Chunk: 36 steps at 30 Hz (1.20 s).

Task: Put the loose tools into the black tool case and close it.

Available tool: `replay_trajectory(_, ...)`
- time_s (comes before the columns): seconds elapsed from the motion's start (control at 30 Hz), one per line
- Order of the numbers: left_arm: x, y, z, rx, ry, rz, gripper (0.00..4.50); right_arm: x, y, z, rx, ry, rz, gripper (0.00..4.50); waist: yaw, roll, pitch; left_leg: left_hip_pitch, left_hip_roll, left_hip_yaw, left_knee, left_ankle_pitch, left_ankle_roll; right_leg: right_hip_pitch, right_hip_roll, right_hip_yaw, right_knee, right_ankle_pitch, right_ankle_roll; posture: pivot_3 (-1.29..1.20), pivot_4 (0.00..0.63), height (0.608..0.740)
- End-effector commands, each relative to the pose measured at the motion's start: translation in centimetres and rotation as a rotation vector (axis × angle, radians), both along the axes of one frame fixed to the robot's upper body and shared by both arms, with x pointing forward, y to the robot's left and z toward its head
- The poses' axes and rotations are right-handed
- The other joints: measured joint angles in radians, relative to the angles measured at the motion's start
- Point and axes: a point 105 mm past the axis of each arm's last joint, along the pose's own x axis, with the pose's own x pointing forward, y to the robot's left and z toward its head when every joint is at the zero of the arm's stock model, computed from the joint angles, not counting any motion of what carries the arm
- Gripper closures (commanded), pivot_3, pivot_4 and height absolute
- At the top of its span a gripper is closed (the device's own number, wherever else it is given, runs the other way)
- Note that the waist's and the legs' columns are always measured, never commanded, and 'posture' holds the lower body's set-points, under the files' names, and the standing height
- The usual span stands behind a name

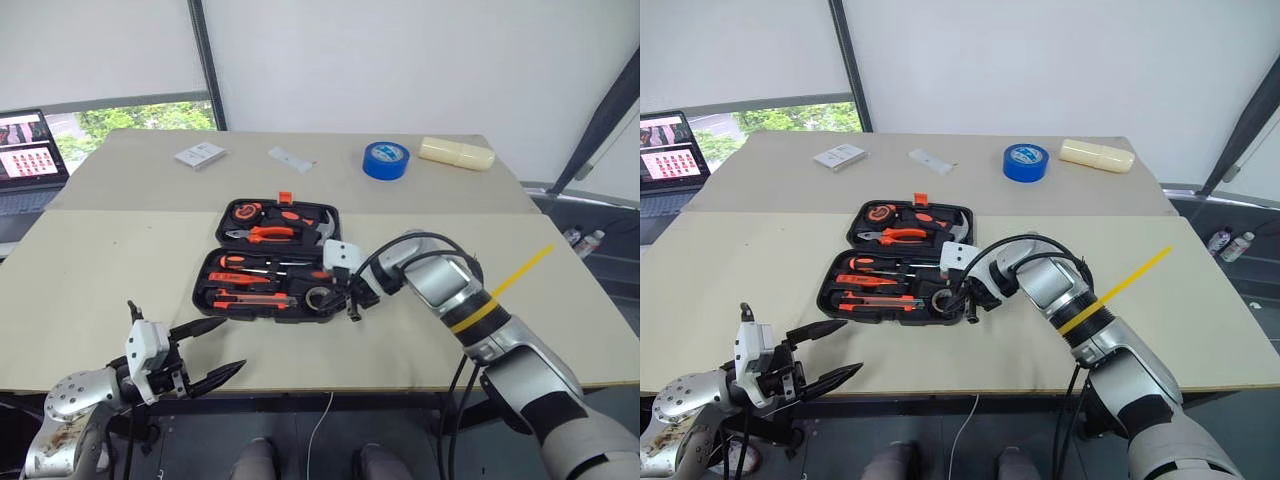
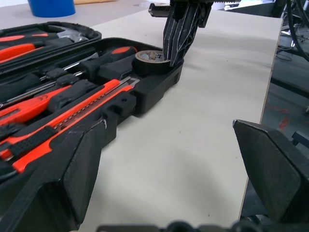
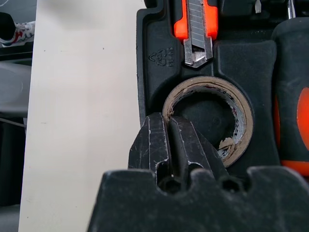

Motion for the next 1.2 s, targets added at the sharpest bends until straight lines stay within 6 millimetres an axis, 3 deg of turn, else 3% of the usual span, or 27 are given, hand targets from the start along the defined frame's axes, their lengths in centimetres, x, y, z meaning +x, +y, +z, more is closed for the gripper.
replay_trajectory(0.03, 0.0, 0.2, 0.6, 0.008, -0.043, -0.003, 0.0, 0.3, 0.1, -0.9, -0.029, -0.007, -0.009, 4.46, 0.0, 0.0, 0.0, 0.0, 0.0, 0.0, 0.0, 0.0, 0.0, 0.0, 0.0, 0.0, 0.0, 0.0, 0.0, 0.0, 0.15, 0.74)
replay_trajectory(0.13, 0.0, 0.1, 0.6, 0.009, -0.045, -0.004, 0.0, 0.4, 0.6, -1.1, -0.024, -0.025, -0.006, 4.46, -0.004, 0.0, 0.0, 0.0, 0.0, 0.0, 0.0, 0.0, 0.0, 0.0, 0.0, 0.0, 0.0, 0.0, 0.0, 0.0, 0.15, 0.74)
replay_trajectory(0.23, -0.1, 0.3, 0.6, 0.011, -0.045, 0.001, 0.0, 0.2, 1.1, -0.3, 0.011, -0.027, 0.021, 3.5, -0.006, 0.0, 0.0, 0.0, 0.0, 0.0, 0.0, 0.0, 0.0, 0.0, 0.0, 0.0, 0.0, 0.0, 0.0, 0.0, 0.15, 0.74)
replay_trajectory(0.43, 0.6, 1.5, 1.5, -0.022, -0.059, 0.079, 0.0, -1.9, -0.4, 7.3, 0.258, 0.029, 0.227, 1.61, -0.003, 0.0, 0.001, -0.002, 0.0, 0.0, 0.0, 0.002, 0.003, -0.001, 0.0, 0.0, 0.0, -0.001, 0.001, 0.0, 0.15, 0.74)
replay_trajectory(0.53, 2.5, 3.0, 2.6, -0.089, -0.04, 0.22, 0.0, -1.0, -2.1, 8.2, 0.318, 0.031, 0.179, 1.61, -0.001, 0.0, 0.001, -0.002, 0.0, 0.0, -0.001, 0.004, 0.006, -0.001, 0.001, 0.0, 0.0, -0.001, 0.001, 0.0, 0.15, 0.74)
replay_trajectory(0.6, 4.2, 3.9, 3.6, -0.135, -0.023, 0.286, 0.0, 0.6, -3.3, 7.7, 0.338, -0.014, 0.088, 1.61, 0.0, 0.0, 0.001, -0.001, 0.0, -0.001, 0.0, 0.004, 0.006, 0.0, 0.001, 0.0, 0.0, -0.001, 0.001, 0.0, 0.15, 0.74)
replay_trajectory(0.7, 7.8, 6.0, 4.7, -0.117, -0.029, 0.446, 0.69, 4.0, -4.9, 5.8, 0.346, -0.142, -0.127, 2.34, 0.003, 0.0, 0.001, 0.0, 0.0, -0.001, 0.0, 0.004, 0.005, 0.001, 0.001, -0.001, 0.0, -0.001, 0.002, 0.0, 0.15, 0.74)
replay_trajectory(0.8, 10.9, 7.5, 5.3, -0.069, -0.016, 0.576, 1.88, 6.2, -6.0, 3.8, 0.314, -0.277, -0.249, 3.4, 0.004, -0.001, 0.001, 0.0, 0.0, -0.001, 0.0, 0.006, 0.004, 0.001, 0.001, 0.0, 0.0, 0.001, 0.004, 0.0, 0.15, 0.74)
replay_trajectory(0.9, 13.3, 8.9, 5.1, 0.037, 0.001, 0.649, 2.89, 7.9, -6.3, 3.4, 0.343, -0.414, -0.332, 4.42, 0.001, -0.001, 0.002, -0.001, -0.001, -0.001, 0.0, 0.006, 0.004, 0.0, 0.001, 0.001, 0.0, 0.002, 0.003, 0.0, 0.15, 0.74)
replay_trajectory(1.03, 15.8, 8.4, 4.5, 0.071, 0.025, 0.635, 4.37, 9.3, -6.6, 2.8, 0.318, -0.559, -0.376, 4.5, -0.007, -0.002, 0.002, -0.001, -0.001, -0.001, -0.002, 0.006, 0.004, 0.0, 0.002, 0.001, 0.0, 0.002, 0.004, 0.0, 0.15, 0.74)
replay_trajectory(1.2, 17.9, 5.2, 2.9, 0.1, 0.093, 0.537, 4.45, 9.9, -5.5, 1.4, 0.305, -0.536, -0.411, 4.5, -0.007, -0.002, 0.002, -0.002, -0.001, -0.001, -0.003, 0.006, 0.004, 0.0, 0.003, 0.001, 0.0, 0.001, 0.004, 0.0, 0.15, 0.74)
